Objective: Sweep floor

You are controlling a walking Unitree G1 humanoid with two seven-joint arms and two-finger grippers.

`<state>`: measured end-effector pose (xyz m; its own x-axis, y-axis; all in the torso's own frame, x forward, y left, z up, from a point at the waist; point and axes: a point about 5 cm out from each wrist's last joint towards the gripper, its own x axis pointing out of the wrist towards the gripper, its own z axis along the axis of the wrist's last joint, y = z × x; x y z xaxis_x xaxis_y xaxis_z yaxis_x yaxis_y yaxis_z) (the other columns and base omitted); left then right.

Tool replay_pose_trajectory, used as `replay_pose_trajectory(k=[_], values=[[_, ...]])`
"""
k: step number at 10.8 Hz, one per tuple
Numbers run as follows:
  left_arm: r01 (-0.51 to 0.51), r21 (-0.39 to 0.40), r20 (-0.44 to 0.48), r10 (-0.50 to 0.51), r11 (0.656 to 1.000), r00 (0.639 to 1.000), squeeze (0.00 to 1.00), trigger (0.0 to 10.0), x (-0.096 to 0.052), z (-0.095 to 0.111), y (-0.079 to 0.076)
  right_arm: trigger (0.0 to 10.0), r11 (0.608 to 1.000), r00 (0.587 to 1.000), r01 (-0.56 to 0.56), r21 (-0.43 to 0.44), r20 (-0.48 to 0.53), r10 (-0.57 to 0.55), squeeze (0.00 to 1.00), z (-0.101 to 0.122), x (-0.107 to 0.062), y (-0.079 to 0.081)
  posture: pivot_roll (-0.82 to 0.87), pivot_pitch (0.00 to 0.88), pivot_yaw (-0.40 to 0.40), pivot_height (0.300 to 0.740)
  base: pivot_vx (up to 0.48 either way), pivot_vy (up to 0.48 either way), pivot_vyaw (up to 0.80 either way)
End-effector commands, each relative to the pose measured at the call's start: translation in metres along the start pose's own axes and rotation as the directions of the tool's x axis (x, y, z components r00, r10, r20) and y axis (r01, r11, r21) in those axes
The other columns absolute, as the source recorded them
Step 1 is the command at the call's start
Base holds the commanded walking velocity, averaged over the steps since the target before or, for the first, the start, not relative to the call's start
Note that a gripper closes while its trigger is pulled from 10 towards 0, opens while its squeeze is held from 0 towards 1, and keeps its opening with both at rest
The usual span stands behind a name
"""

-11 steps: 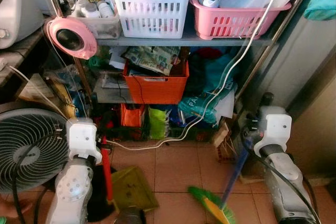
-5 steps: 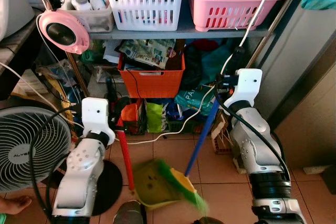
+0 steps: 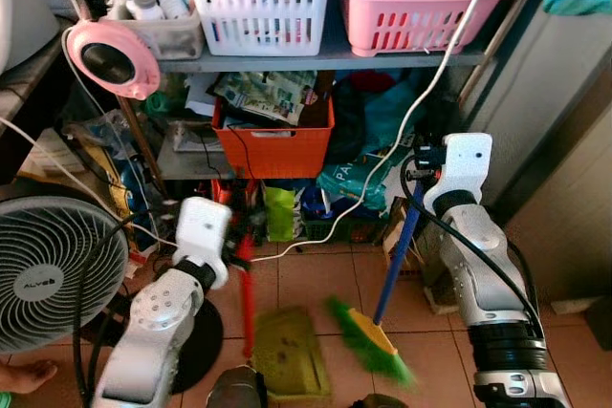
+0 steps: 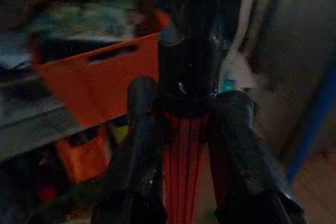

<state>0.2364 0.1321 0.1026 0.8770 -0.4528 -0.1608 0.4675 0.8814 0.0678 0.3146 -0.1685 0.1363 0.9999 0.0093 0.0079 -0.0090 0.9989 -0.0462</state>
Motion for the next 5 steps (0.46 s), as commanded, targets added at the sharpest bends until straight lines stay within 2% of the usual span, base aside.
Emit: replay_pose_trajectory(k=[1,2,3,5], values=[[0.022,0.082,0.050,-0.026,0.996,0.998,0.00,10.0,0.000,0.012,0.000,10.0,1.000,0.999,0.008,0.016,0.038,-0.009,0.00,0.007,0.001,0.002,0.04,0.083,0.029,0.740,0.000,0.000,0.00],[0.036,0.096,0.044,-0.040,0.995,0.998,0.00,10.0,-0.001,0.011,0.000,10.0,1.000,0.999,0.014,0.014,0.033,-0.015,0.00,0.006,0.001,0.002,0.05,0.086,0.031,0.740,0.000,0.000,0.00],[0.032,0.140,0.049,-0.040,0.990,0.998,0.00,10.0,-0.003,0.011,0.002,10.0,0.999,0.999,0.030,0.030,0.013,-0.030,0.00,0.002,-0.002,0.001,0.05,0.080,0.031,0.740,0.000,0.000,-0.80],[-0.019,0.157,0.085,0.005,0.987,0.996,0.00,10.0,0.002,0.017,0.011,10.0,0.997,0.998,0.060,0.045,0.005,-0.060,0.00,-0.002,0.001,0.003,0.05,0.072,0.041,0.740,0.000,0.000,-0.80]])
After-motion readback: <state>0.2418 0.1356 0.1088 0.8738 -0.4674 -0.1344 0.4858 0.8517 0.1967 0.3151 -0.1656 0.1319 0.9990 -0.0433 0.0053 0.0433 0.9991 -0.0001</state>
